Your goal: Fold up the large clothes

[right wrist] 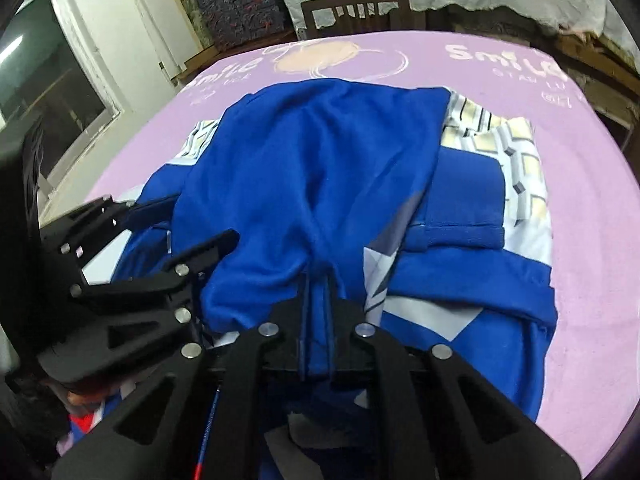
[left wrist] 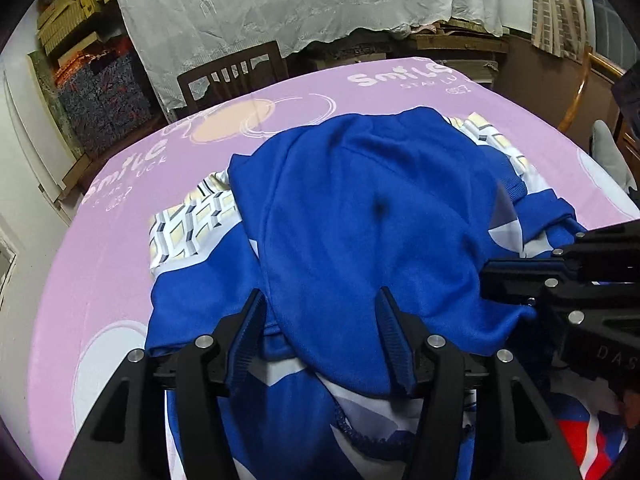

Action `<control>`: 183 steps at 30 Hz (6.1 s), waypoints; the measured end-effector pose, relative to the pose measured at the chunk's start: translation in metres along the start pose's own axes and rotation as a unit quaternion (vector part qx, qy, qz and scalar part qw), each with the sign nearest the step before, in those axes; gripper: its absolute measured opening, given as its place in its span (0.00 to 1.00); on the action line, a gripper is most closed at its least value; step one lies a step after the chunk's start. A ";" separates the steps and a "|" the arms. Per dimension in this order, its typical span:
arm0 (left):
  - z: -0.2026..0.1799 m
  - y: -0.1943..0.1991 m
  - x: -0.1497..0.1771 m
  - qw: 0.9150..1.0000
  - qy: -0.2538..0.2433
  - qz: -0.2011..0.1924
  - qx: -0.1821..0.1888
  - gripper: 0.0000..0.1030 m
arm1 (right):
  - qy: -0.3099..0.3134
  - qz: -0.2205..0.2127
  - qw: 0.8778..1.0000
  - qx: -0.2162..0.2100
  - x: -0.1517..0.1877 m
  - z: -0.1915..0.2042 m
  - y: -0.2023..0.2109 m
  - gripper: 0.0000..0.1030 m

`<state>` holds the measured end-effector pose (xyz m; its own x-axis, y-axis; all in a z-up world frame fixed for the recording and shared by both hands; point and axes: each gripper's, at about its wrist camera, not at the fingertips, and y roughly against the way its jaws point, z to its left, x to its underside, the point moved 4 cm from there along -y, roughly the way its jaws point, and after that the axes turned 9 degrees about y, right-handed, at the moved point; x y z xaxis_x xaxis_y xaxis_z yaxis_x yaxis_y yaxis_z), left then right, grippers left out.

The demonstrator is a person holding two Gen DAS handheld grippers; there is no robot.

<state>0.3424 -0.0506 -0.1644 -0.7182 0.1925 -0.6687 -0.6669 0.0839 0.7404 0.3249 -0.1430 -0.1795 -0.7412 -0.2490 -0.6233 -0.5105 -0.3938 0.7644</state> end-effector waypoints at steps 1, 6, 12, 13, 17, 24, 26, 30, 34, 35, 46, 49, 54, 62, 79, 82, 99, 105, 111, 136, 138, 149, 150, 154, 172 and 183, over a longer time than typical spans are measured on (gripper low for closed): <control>0.002 -0.001 -0.001 1.000 0.006 0.002 0.006 0.57 | -0.002 -0.001 1.000 -0.003 0.001 -0.001 0.001 0.05; 0.009 0.014 0.000 1.000 0.026 0.006 0.008 0.57 | -0.029 -0.006 0.999 -0.022 0.005 -0.005 0.016 0.08; 0.026 0.054 0.022 0.997 0.057 0.014 0.055 0.61 | -0.017 -0.043 0.999 -0.018 0.028 0.008 0.063 0.14; 0.027 0.056 0.029 0.996 0.057 0.024 0.062 0.64 | -0.014 -0.043 0.999 -0.018 0.033 0.009 0.068 0.14; 0.028 0.045 0.056 0.995 0.045 0.074 0.054 0.66 | -0.012 -0.028 0.999 -0.018 0.055 0.021 0.071 0.24; 0.038 0.041 0.061 0.996 0.055 0.068 0.033 0.73 | -0.039 -0.005 0.999 -0.010 0.075 0.016 0.056 0.24; 0.043 0.053 0.062 0.996 0.060 0.053 0.030 0.73 | -0.050 -0.019 0.998 -0.019 0.078 0.013 0.068 0.24; 0.050 0.084 0.072 0.998 0.063 0.021 0.023 0.73 | -0.055 -0.049 0.997 -0.012 0.090 0.007 0.102 0.28; 0.055 0.107 0.085 0.998 0.062 0.005 0.016 0.73 | -0.066 -0.070 0.995 -0.003 0.106 -0.001 0.128 0.38; 0.054 0.110 0.087 0.998 0.060 0.002 0.013 0.73 | -0.073 -0.072 0.995 -0.001 0.112 -0.004 0.133 0.38; 0.048 0.127 0.117 0.998 0.055 0.010 0.020 0.73 | -0.097 -0.071 0.993 0.006 0.140 -0.007 0.145 0.51; 0.053 0.122 0.128 0.996 0.071 0.035 0.043 0.73 | -0.108 -0.067 0.992 0.005 0.146 -0.011 0.146 0.51; 0.063 0.118 0.141 0.988 0.103 0.064 0.098 0.73 | -0.130 -0.065 0.989 -0.019 0.159 -0.017 0.148 0.52; 0.069 0.108 0.128 0.975 0.138 0.076 0.157 0.72 | -0.155 -0.051 0.986 -0.044 0.162 -0.025 0.130 0.52; 0.041 0.132 0.154 0.960 0.120 0.087 0.239 0.63 | -0.141 -0.034 0.983 -0.111 0.186 0.009 0.135 0.50; 0.040 0.126 0.151 0.961 0.123 0.089 0.232 0.27 | -0.143 -0.026 0.983 -0.109 0.187 0.010 0.129 0.28; 0.062 0.167 0.083 0.967 0.126 0.000 0.220 0.14 | -0.135 -0.109 0.973 -0.154 0.137 0.007 0.179 0.21; 0.065 0.169 0.052 0.970 0.123 -0.017 0.211 0.14 | -0.132 -0.126 0.969 -0.166 0.109 0.000 0.186 0.21; 0.067 0.161 0.024 0.972 0.120 -0.022 0.200 0.14 | -0.132 -0.131 0.967 -0.172 0.079 -0.011 0.184 0.21; 0.106 0.098 -0.077 0.972 0.154 -0.044 0.170 0.07 | -0.177 -0.100 0.965 -0.165 -0.050 -0.073 0.106 0.21; 0.112 0.095 -0.076 0.971 0.163 -0.043 0.172 0.07 | -0.191 -0.091 0.963 -0.167 -0.058 -0.082 0.093 0.21; 0.132 0.041 -0.061 0.970 0.189 0.020 0.150 0.08 | -0.293 -0.015 0.941 -0.167 -0.062 -0.137 0.003 0.29; 0.129 0.035 -0.060 0.971 0.185 0.027 0.148 0.08 | -0.306 -0.012 0.934 -0.186 -0.058 -0.141 -0.001 0.32; 0.120 0.010 -0.062 0.970 0.179 0.054 0.158 0.11 | -0.325 -0.052 0.910 -0.253 -0.055 -0.152 0.022 0.67; 0.106 -0.032 -0.080 0.965 0.181 0.051 0.183 0.23 | -0.058 -0.052 0.996 -0.030 -0.066 -0.108 0.006 0.45; 0.113 0.020 -0.117 0.979 0.161 -0.046 0.114 0.08 | -0.052 -0.132 0.989 0.027 -0.088 -0.089 0.065 0.13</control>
<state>0.4350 0.0390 -0.0638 -0.7070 -0.1419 -0.6928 -0.6964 0.3102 0.6472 0.3956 -0.2252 -0.0893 -0.6179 -0.0491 -0.7847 -0.7137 -0.3837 0.5860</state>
